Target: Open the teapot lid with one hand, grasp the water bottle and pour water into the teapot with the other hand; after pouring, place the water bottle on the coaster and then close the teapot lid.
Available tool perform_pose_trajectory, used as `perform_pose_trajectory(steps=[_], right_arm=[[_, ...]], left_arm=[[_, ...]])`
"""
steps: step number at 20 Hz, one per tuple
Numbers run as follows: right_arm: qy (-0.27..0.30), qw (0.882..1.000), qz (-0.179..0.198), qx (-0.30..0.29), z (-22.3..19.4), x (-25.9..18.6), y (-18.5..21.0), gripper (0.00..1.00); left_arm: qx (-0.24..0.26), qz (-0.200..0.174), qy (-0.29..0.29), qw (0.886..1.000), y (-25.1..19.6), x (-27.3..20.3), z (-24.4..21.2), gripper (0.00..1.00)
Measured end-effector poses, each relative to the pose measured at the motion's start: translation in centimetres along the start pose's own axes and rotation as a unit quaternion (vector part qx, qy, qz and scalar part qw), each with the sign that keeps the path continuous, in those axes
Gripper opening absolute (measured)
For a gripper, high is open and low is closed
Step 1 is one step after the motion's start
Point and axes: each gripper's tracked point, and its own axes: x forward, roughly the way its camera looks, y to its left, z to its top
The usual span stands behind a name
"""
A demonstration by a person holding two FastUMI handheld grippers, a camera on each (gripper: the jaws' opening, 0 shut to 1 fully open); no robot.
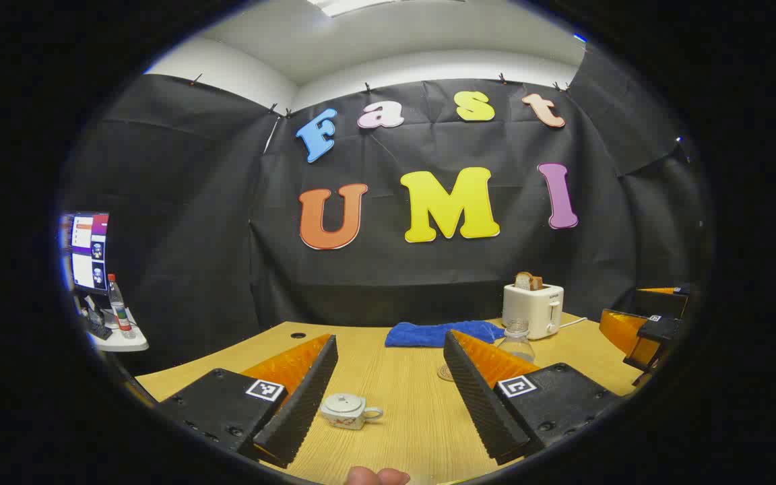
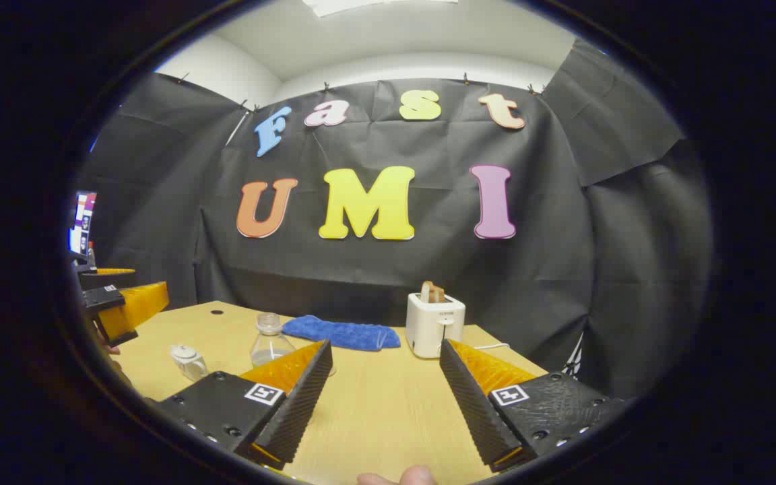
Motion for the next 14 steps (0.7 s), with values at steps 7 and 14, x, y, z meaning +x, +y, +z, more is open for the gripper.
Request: perform_pose_trajectory(steps=[7, 14], right_arm=[[0.005, 1.000, -0.001, -0.003, -0.11, 0.20, -0.01, 0.97], [0.009, 1.000, 0.006, 0.000, -0.37, 0.34, 0.34, 0.96]], left_arm=[[0.002, 0.001, 0.004, 1.000, -0.17, 0.23, -0.40, 0.99], [-0.001, 0.006, 0.006, 1.000, 0.41, 0.36, -0.58, 0.99]])
